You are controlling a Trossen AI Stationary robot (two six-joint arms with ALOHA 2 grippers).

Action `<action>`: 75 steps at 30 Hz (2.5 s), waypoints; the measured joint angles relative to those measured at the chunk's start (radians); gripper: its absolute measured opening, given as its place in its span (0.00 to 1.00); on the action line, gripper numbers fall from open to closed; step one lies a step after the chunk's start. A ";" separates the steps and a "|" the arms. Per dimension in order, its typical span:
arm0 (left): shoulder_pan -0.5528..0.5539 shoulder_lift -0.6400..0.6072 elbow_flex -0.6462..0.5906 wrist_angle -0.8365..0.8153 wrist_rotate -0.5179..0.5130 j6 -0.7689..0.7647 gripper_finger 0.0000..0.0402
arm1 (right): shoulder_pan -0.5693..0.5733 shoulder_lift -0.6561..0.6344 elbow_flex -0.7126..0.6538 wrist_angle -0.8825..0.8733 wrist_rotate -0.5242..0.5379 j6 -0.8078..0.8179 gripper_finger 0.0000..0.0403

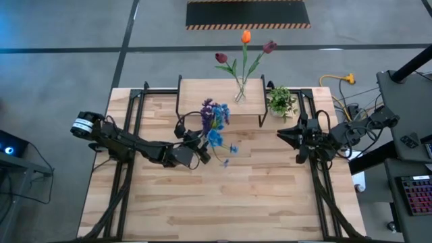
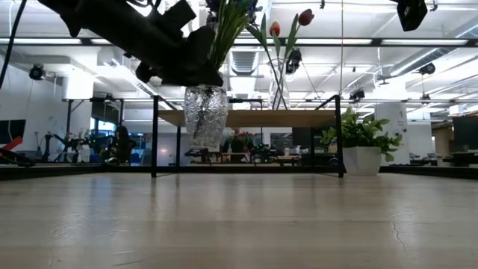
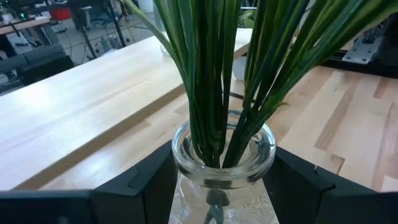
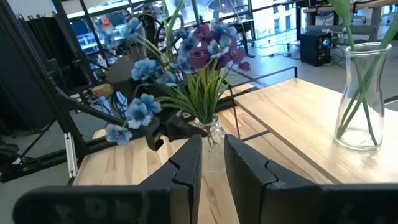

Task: Pick and place flowers into a vace then onto a shelf
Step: Put the left transparent vase with flowers on the shelf

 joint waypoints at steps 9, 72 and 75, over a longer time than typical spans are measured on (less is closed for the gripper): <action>0.000 -0.007 0.002 0.007 0.000 -0.006 0.50 | 0.001 0.000 -0.001 -0.007 0.000 0.000 0.15; 0.326 -0.161 -0.004 0.212 0.164 0.273 0.44 | 0.001 0.000 -0.013 -0.006 0.000 0.001 0.14; 0.325 -0.161 -0.004 0.212 0.166 0.267 0.43 | 0.001 0.000 -0.013 -0.006 0.000 0.001 0.15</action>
